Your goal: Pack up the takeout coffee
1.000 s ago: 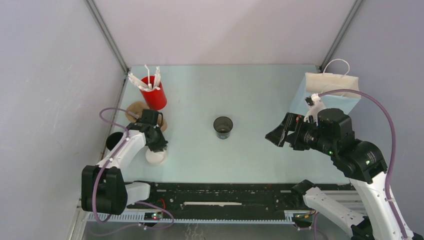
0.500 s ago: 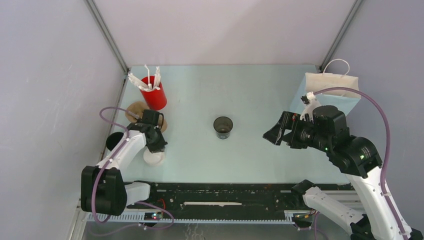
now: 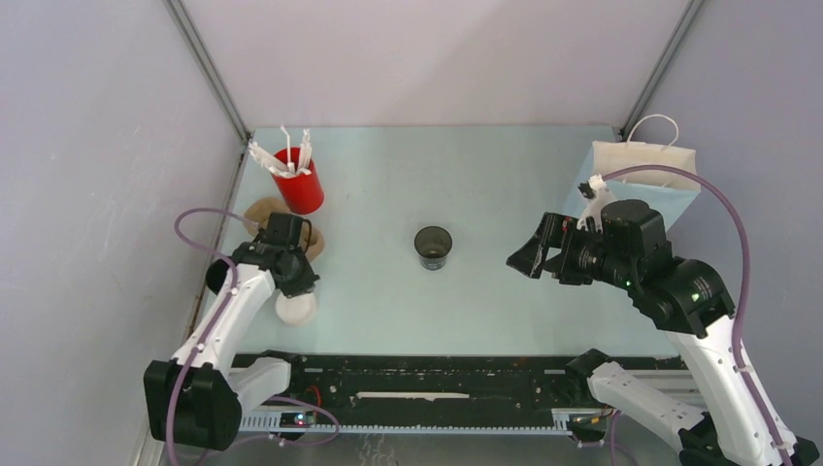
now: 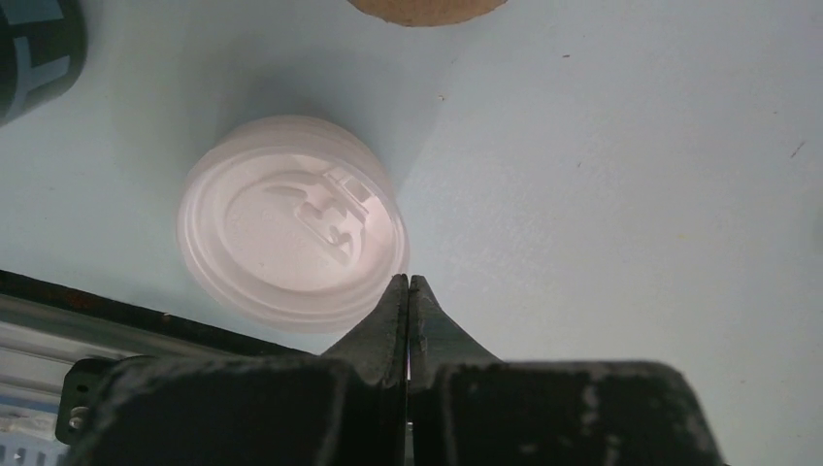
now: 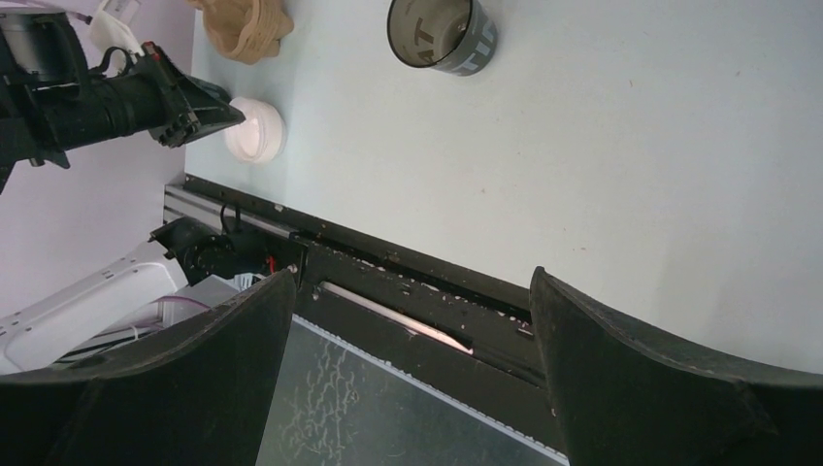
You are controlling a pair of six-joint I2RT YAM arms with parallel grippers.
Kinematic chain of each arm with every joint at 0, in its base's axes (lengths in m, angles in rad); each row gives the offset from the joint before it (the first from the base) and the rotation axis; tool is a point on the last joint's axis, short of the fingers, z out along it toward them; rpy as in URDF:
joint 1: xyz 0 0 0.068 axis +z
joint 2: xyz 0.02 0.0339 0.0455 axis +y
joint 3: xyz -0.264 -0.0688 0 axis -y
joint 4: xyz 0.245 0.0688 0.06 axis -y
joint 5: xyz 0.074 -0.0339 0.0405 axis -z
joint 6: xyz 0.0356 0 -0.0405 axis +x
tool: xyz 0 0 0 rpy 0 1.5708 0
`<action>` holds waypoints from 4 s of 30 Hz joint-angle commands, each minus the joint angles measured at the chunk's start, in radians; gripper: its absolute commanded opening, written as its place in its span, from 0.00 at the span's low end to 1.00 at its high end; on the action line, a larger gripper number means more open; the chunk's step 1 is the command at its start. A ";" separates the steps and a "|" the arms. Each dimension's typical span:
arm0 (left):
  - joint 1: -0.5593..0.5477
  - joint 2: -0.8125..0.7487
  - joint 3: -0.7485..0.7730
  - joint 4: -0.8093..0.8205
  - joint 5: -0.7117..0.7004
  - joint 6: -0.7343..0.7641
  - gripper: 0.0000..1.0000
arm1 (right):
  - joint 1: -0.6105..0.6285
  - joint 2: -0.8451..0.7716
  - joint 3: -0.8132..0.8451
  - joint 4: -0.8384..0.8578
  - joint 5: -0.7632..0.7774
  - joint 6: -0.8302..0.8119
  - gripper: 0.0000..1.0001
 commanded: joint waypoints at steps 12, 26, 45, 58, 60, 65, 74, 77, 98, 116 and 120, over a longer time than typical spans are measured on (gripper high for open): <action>-0.033 0.021 0.103 -0.073 -0.034 0.002 0.37 | 0.014 0.025 -0.001 0.046 -0.030 -0.028 1.00; -0.082 0.154 0.064 0.005 -0.081 0.050 0.47 | 0.016 -0.007 -0.002 0.015 0.004 -0.020 1.00; -0.082 0.197 0.011 0.070 -0.079 0.049 0.27 | 0.017 -0.013 -0.002 0.009 0.007 -0.018 1.00; -0.083 0.179 0.031 0.045 -0.091 0.052 0.03 | 0.017 -0.018 -0.023 0.033 -0.005 -0.010 1.00; -0.082 0.171 0.032 0.039 -0.095 0.052 0.00 | 0.017 -0.016 -0.022 0.033 -0.005 -0.011 1.00; -0.082 0.138 0.057 0.003 -0.106 0.047 0.00 | 0.017 -0.011 -0.023 0.035 -0.005 -0.011 1.00; -0.082 -0.002 0.179 -0.120 -0.095 0.025 0.00 | 0.019 0.006 -0.022 0.046 -0.017 -0.017 1.00; -0.083 -0.054 0.208 -0.138 -0.072 0.000 0.00 | 0.019 0.016 -0.023 0.055 -0.026 -0.021 1.00; -0.071 0.210 0.063 0.034 -0.004 0.069 0.56 | 0.025 -0.008 -0.023 0.048 -0.010 0.004 1.00; -0.071 0.223 0.018 0.063 -0.026 0.067 0.34 | 0.025 -0.004 -0.023 0.043 -0.002 -0.005 1.00; -0.073 0.216 0.019 0.055 -0.025 0.066 0.22 | 0.026 -0.007 -0.023 0.040 0.002 -0.003 1.00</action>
